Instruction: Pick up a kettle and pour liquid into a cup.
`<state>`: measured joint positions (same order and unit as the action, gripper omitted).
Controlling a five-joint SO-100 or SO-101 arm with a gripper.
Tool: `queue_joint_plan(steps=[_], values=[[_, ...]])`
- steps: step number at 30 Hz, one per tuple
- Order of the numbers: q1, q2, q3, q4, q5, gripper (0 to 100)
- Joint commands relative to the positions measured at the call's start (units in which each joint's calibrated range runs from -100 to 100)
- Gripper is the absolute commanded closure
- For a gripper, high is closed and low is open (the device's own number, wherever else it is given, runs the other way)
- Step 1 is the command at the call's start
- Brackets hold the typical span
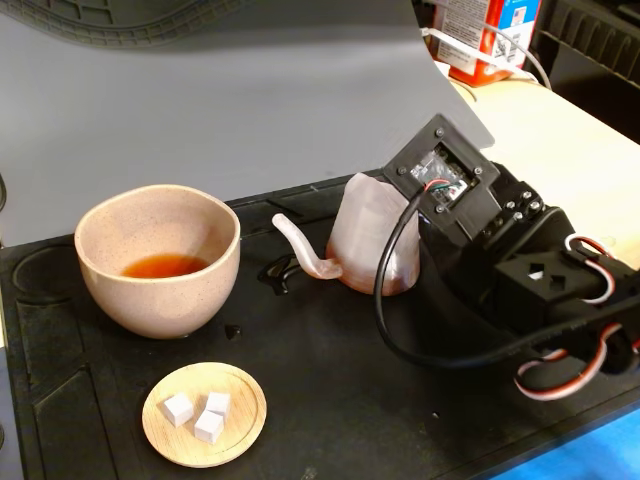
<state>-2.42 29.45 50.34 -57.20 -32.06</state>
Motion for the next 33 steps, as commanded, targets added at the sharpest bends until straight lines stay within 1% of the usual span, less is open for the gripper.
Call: queue_joint_plan(steps=[1,5,6,7,8,10,12,13,14,16,18,20,21,22,24,26,27,29,31,33], values=[[-0.05,-4.88,2.93,-0.95,-0.14,74],[-0.05,-15.89,12.82,-0.69,-0.87,74],[-0.05,-18.62,15.09,-0.95,-1.13,76],[-0.05,-25.27,19.99,-1.12,-1.4,86],[-0.05,-33.38,24.7,-0.86,-1.4,92],[-0.05,-43.96,32.24,-0.35,-3.08,95],[-0.13,-52.4,39.31,-0.35,-3.29,99],[-0.21,-53.77,40.22,-0.35,-3.81,99],[-0.74,-59.14,43.4,-0.35,-5.86,99],[-0.81,-64.61,45.21,-0.35,-7.22,99],[-0.89,-76.12,45.85,-0.17,-11.26,99],[-1.12,-86.53,45.67,6.83,-13.99,99],[-1.12,-93.96,45.85,14.09,-14.52,99],[-1.12,-102.15,45.94,24.13,-15.04,99],[-0.43,-118.45,46.03,52.57,-16.04,99],[-0.43,-127.4,46.03,70.21,-17.56,99],[-0.43,-129.2,45.94,76.87,-18.61,99],[-0.51,-128.6,45.94,80.59,-19.29,99],[-0.43,-128.43,49.3,81.02,-19.29,99],[-0.59,-127.66,49.48,84.74,-19.19,99]])
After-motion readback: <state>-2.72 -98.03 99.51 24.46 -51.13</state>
